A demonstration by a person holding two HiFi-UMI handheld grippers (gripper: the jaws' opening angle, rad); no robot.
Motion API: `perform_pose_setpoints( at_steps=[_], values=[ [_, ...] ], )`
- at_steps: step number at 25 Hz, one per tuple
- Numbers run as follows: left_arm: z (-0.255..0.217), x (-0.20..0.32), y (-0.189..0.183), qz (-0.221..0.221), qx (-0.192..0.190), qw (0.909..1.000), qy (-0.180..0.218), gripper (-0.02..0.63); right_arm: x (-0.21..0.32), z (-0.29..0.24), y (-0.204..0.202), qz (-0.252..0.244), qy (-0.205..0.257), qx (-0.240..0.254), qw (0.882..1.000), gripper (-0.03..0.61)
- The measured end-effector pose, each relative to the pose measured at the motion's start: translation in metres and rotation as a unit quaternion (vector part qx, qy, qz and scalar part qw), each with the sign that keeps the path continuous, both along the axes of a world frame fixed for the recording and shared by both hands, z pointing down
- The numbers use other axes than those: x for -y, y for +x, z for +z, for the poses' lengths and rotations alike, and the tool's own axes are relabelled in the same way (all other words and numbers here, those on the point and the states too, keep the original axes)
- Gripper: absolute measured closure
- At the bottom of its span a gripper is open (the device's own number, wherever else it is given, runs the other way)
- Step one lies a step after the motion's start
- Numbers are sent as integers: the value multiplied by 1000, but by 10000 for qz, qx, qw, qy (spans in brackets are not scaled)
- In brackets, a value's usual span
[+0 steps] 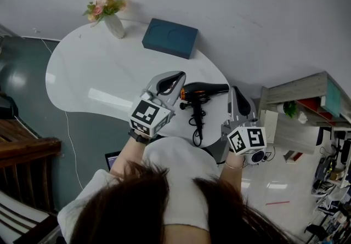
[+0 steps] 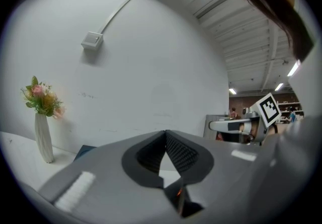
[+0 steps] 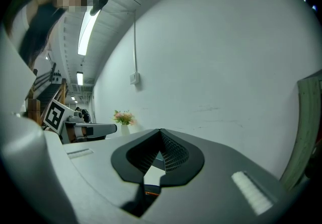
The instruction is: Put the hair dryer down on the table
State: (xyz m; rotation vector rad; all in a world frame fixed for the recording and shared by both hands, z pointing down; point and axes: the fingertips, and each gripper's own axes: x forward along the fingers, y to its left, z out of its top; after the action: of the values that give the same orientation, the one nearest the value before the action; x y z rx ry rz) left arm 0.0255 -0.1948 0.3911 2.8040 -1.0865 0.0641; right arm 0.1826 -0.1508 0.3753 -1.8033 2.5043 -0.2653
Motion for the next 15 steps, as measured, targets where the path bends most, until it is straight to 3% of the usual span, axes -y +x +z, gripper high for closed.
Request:
perform_pose_setpoints(
  at_steps=[15],
  values=[
    [3, -4, 1, 9, 9, 10000, -51, 555, -7, -1, -1, -60, 59, 45, 10000, 577]
  ],
)
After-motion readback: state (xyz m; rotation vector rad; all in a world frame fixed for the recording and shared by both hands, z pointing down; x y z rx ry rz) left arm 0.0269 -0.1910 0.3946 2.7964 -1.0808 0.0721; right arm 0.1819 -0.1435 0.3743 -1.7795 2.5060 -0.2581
